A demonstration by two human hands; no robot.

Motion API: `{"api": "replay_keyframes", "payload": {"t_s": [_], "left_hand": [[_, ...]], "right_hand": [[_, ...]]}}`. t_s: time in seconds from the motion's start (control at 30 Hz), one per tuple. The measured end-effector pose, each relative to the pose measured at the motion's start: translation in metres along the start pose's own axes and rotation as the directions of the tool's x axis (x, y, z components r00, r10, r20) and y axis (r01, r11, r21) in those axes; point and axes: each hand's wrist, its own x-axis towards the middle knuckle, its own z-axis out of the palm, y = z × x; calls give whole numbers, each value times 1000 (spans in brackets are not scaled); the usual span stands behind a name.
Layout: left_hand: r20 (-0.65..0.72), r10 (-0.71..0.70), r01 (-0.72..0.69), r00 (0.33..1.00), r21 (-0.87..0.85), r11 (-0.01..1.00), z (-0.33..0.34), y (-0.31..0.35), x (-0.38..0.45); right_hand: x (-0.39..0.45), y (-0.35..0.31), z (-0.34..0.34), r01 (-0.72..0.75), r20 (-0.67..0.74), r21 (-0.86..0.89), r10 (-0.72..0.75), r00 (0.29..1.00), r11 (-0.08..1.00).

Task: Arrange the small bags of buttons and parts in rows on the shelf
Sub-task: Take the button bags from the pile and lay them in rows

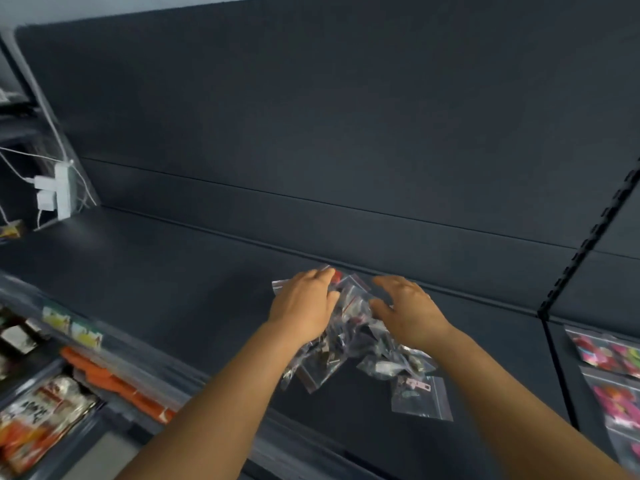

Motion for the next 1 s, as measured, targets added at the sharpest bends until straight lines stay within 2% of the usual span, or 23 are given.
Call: {"api": "replay_keyframes", "payload": {"t_s": [0.33, 0.47, 0.63, 0.73, 0.8, 0.87, 1.0], "left_hand": [[111, -85, 85, 990, 9, 996, 25, -26, 71], [192, -70, 68, 979, 14, 998, 35, -29, 89], [80, -91, 98, 993, -89, 991, 44, -30, 99], [102, -131, 146, 986, -161, 976, 49, -32, 103], [103, -113, 129, 988, -169, 977, 50, -32, 105], [59, -71, 82, 996, -213, 974, 48, -32, 105], [-20, 13, -21, 1000, -435, 900, 35, -24, 98]], "right_hand": [[73, 14, 21, -23, 68, 39, 20, 998, 999], [84, 22, 31, -17, 150, -48, 24, 988, 999], [83, 23, 31, -10, 158, -67, 20, 987, 998], [77, 22, 26, 13, 131, 0, -13, 991, 1000], [70, 23, 21, -36, 57, 53, 33, 998, 998], [61, 30, 14, -142, -27, 74, 144, 989, 987], [36, 46, 9, -398, -83, 0, 397, 914, 917]]}}
